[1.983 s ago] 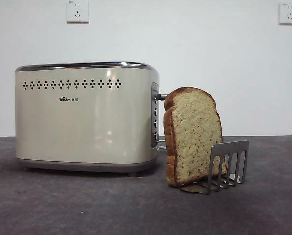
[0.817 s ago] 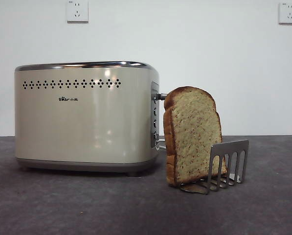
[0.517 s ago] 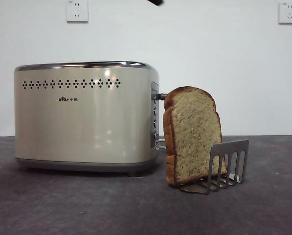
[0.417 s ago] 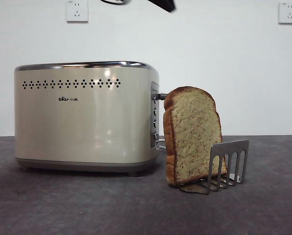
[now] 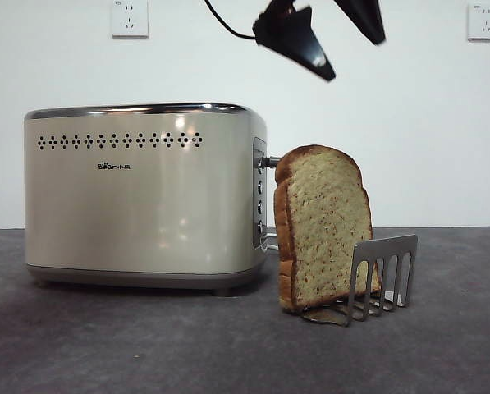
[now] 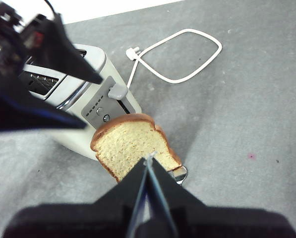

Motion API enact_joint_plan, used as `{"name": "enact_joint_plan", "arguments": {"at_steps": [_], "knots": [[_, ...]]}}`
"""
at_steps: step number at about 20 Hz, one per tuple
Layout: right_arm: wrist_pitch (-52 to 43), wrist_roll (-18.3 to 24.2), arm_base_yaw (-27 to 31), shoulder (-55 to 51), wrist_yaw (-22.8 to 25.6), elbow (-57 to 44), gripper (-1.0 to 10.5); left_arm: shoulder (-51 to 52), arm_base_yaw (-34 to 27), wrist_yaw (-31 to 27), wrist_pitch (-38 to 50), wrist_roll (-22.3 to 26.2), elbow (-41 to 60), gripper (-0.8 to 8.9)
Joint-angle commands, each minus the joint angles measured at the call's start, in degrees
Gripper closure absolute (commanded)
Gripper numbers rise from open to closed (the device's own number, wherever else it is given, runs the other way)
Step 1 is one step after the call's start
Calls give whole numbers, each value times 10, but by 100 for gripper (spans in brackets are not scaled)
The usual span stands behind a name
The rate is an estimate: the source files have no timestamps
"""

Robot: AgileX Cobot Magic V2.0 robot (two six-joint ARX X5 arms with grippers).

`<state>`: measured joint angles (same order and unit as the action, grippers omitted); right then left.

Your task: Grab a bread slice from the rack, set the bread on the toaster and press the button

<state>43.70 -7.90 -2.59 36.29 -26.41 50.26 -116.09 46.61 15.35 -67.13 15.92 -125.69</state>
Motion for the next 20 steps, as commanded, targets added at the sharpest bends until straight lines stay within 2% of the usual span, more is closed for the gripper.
{"name": "enact_joint_plan", "arguments": {"at_steps": [1,6,18,19,20], "knots": [[-3,5,0,0,0,3,947,-22,4,-5,8,9,-1,305],[6,5,0,0,3,3,946,-47,7,-47,4,18,-1,307],[51,5,0,-1,2,3,946,-90,12,-50,-27,17,-1,317],[54,5,0,-1,2,3,946,-94,12,-54,-27,16,-1,335],[59,5,0,-1,2,3,946,-96,12,-61,-28,14,-1,393]]}}
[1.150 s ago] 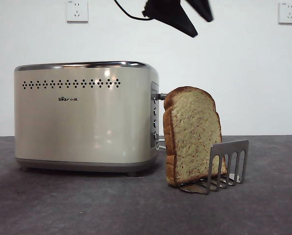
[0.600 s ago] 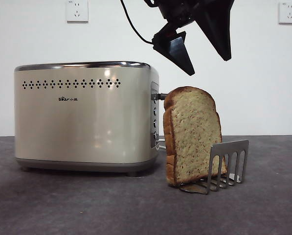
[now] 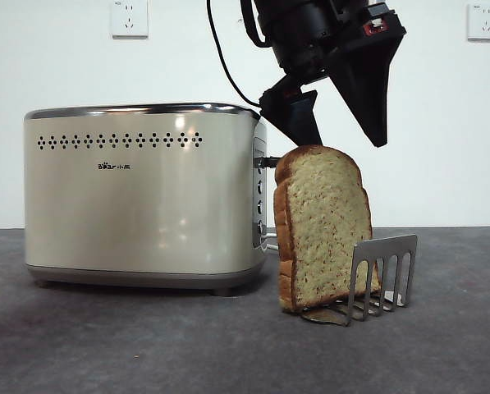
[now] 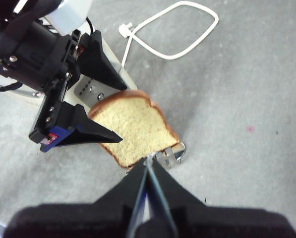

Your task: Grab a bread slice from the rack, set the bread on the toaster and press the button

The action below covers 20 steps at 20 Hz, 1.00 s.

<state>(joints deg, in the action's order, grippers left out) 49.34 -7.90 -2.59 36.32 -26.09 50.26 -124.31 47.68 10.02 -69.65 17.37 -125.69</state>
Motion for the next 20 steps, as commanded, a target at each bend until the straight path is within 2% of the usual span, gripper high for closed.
{"name": "enact_joint_plan", "arguments": {"at_steps": [1,7,10,12,15,16,20], "knots": [[6,5,0,-1,-1,3,946,-14,2,-11,-3,-2,-1,444],[11,7,0,-1,-1,3,946,-14,2,-10,-2,-2,-1,462],[11,7,0,-1,-1,3,946,-14,6,-11,-2,-2,-1,587],[12,7,0,-1,-1,3,946,-14,6,-11,-2,-2,-1,704],[14,11,0,-1,0,3,946,-14,7,-10,-3,-2,-1,767],[16,12,0,-1,0,3,946,-14,7,-10,-3,-2,-1,823],[17,12,0,-1,0,3,946,-14,8,-10,-13,-2,-2,822]]}}
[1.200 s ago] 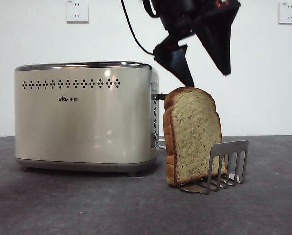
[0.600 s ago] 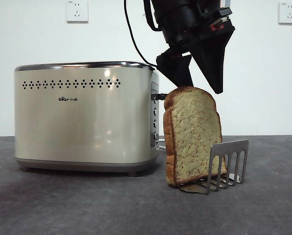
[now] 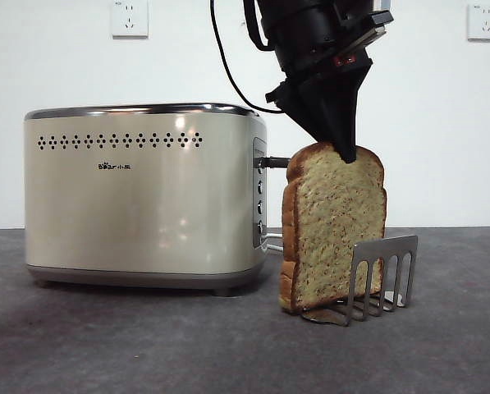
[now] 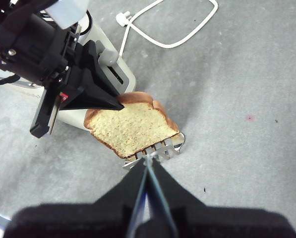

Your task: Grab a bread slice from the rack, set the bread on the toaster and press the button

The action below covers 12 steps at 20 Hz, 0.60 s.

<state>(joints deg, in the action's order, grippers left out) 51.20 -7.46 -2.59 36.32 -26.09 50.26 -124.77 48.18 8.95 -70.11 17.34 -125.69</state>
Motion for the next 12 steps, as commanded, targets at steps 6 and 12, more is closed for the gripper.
{"name": "enact_joint_plan", "arguments": {"at_steps": [6,12], "knots": [[-1,7,0,-1,0,3,946,-7,3,2,-52,-2,-62,822],[5,7,0,-1,0,3,946,45,5,4,-53,13,-107,822]]}}
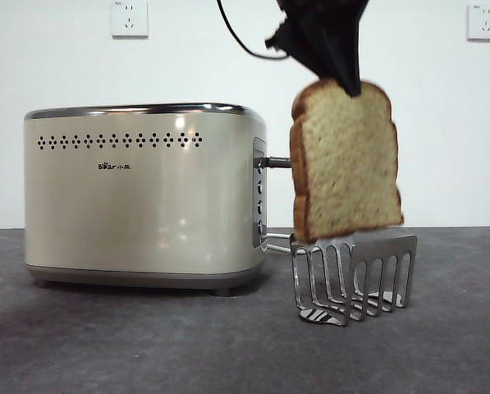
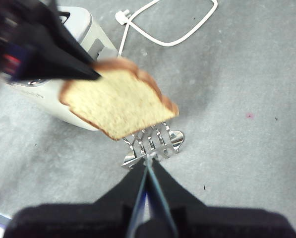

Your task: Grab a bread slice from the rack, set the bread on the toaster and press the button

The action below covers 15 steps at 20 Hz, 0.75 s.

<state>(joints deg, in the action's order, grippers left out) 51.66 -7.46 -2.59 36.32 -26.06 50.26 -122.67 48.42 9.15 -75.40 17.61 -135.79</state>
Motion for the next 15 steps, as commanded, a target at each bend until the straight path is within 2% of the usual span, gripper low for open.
{"name": "enact_joint_plan", "arguments": {"at_steps": [1,5,10,12,15], "knots": [[3,7,0,-1,0,3,946,41,2,2,0,16,-6,822],[7,7,0,-1,1,3,946,125,3,2,0,47,-6,822],[7,7,0,-1,1,3,946,245,3,0,-1,182,-6,822],[7,7,0,-1,6,3,946,283,2,-3,-2,219,-6,823],[7,7,0,-1,17,3,946,333,-5,-24,-3,227,-2,823]]}}
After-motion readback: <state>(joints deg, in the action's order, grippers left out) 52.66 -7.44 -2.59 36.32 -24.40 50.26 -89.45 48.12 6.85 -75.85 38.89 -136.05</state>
